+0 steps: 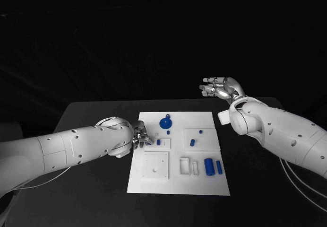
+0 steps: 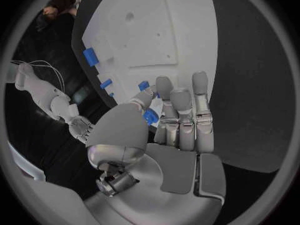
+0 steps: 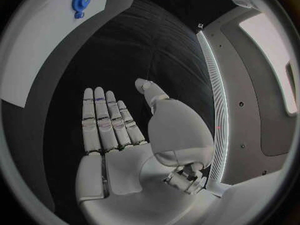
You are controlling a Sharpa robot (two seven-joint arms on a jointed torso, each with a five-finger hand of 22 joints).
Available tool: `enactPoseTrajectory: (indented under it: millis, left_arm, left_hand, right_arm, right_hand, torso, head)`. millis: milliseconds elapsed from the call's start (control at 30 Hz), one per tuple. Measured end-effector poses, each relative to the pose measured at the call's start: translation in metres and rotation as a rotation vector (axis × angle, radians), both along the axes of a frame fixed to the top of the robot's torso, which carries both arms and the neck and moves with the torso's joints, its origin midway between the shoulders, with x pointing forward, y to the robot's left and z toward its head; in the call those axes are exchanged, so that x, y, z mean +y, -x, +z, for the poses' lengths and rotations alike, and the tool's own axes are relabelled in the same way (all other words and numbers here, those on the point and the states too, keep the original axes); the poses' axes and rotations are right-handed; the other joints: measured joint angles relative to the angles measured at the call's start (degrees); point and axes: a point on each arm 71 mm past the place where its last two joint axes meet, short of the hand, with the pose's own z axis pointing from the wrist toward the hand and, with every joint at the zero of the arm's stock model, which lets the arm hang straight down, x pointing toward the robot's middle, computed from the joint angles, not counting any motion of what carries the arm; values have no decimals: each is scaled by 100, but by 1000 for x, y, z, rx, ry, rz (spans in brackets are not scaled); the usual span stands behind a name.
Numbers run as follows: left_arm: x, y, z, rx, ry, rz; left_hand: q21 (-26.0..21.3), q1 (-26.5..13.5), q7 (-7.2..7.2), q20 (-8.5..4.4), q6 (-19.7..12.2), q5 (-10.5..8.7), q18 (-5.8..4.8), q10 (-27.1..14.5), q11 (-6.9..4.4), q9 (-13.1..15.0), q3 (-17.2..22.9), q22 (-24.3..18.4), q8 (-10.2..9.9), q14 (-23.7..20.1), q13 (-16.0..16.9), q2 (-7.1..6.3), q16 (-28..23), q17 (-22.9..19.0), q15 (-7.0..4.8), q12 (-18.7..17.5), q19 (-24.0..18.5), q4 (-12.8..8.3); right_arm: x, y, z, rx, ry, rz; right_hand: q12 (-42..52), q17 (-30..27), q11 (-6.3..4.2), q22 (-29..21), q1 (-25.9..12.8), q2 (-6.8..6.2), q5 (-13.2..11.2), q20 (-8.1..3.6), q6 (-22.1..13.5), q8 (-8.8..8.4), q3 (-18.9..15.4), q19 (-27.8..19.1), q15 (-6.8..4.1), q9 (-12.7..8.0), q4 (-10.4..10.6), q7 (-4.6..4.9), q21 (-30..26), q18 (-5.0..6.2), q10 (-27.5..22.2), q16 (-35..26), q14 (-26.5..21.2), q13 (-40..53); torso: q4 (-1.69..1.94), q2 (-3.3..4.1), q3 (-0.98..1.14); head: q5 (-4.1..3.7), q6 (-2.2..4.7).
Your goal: Assemble the parts on the task board
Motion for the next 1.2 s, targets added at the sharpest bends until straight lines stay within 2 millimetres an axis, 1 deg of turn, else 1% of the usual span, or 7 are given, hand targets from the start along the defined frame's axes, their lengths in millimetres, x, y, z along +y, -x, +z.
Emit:
enactPoseTrajectory:
  millis: [400, 633, 1000, 1200]
  left_arm:
    - [0, -1, -1, 3, -3, -2]
    - [1, -2, -2, 2, -5, 2]
    - [1, -2, -2, 3, -4, 1]
    - [1, -3, -2, 7, -6, -2]
  left_hand:
    - [0, 0, 0, 0, 0, -21, -1, 1, 1, 12, 0, -1, -2, 0, -1, 0, 0, 2, 0, 0, 0, 0]
    - [0, 0, -1, 0, -1, -21, -1, 1, 2, 36, 6, -1, -2, 0, 5, 0, 0, 4, 1, 0, 0, 6]
    - [0, 0, -6, 0, -6, -22, -1, 2, 3, 28, 12, 3, -2, 0, 4, 0, 0, 3, 1, 0, 0, 8]
    - [0, 0, -6, 0, -6, -23, 0, 3, 3, 28, 17, 3, -1, 1, 3, 0, 0, 3, 1, 0, 0, 2]
  right_arm:
    - [0, 0, 0, 0, 0, 1]
    - [0, 0, 0, 1, 0, 1]
    - [0, 0, 0, 1, 0, 1]
    - [-1, 0, -1, 1, 0, 1]
  right_hand:
    - [0, 0, 0, 0, 0, 0, 0, 0, 0, 0, -1, 0, 0, 0, 0, 0, 0, 0, 0, 0, 0, 0]
    - [0, 0, 0, 0, 0, 0, 0, 0, 0, 0, -1, 0, 0, 0, -1, 0, 0, 0, 0, 0, 0, 0]
    - [0, 0, 0, 0, 0, 0, 0, 0, 0, 0, -1, 0, 0, 0, -1, 0, 0, 0, 0, 0, 0, 0]
    - [0, 0, 0, 0, 0, 0, 0, 0, 0, 0, -1, 0, 0, 0, -1, 0, 0, 0, 0, 0, 0, 0]
  torso:
    - [4, -2, 1]
    - [-5, -1, -1]
    - [-3, -1, 0]
    - [-3, -1, 4]
  head:
    - [-5, 3]
    - [-1, 3]
    - [-21, -3]
    - [-21, -3]
